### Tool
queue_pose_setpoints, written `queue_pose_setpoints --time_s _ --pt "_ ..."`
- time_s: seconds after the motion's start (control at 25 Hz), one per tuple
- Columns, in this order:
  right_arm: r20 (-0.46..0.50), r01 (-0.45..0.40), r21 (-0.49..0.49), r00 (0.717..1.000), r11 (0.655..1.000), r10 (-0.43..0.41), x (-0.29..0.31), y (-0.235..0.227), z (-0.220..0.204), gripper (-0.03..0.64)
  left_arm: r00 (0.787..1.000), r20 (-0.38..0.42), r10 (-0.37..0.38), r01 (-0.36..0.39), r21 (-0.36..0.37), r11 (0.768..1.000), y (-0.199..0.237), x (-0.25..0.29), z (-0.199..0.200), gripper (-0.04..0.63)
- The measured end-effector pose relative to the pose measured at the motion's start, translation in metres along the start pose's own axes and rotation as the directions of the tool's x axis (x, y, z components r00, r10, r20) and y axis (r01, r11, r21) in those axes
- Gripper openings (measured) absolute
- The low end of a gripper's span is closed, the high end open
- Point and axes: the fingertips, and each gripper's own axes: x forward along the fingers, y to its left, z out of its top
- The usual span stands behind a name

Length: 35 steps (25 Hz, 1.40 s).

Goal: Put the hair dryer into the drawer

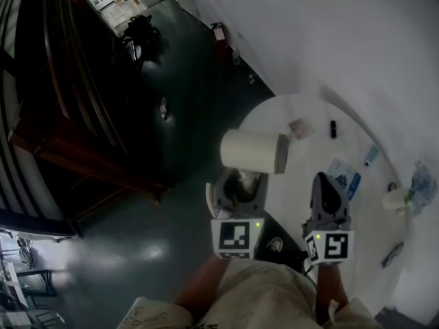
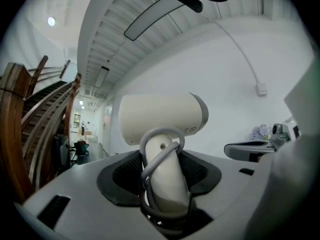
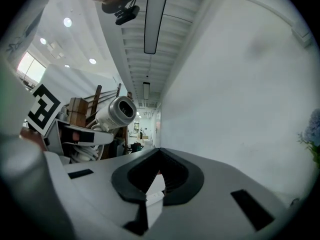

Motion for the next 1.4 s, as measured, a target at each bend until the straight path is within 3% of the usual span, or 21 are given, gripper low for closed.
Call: queue_pose_setpoints --time_s 0.32,0.48,0.64,1.0,1.4 --pt "0.003 -0.131 0.002 0.991 0.991 0.131 0.036 0.046 -0.007 0.005 0.990 -0.082 0.114 -0.112 0.035 0.993 0.056 -0.028 -0.033 0.225" --pt "-0.004 -0.176 0.002 0.984 0.984 0.176 0.047 0.066 -0.007 0.005 0.979 -0.148 0.137 -0.127 0.074 0.989 0.076 -0.044 -0.060 0.225" --pt "-0.006 -0.202 0.005 0.979 0.979 0.202 0.054 0.078 -0.007 0.003 0.956 -0.256 0.145 -0.132 0.069 0.989 0.088 -0.059 -0.100 0.224" --pt "-0.027 -0.213 0.005 0.977 0.977 0.213 0.058 0.085 -0.012 0.005 0.887 -0.446 0.119 -0.100 0.066 0.993 0.105 -0.072 -0.179 0.224" --pt "-0.045 -0.196 0.004 0.980 0.981 0.196 0.056 0.081 -0.018 0.004 0.746 -0.665 0.028 0.026 0.071 0.997 0.107 -0.077 -0.263 0.224"
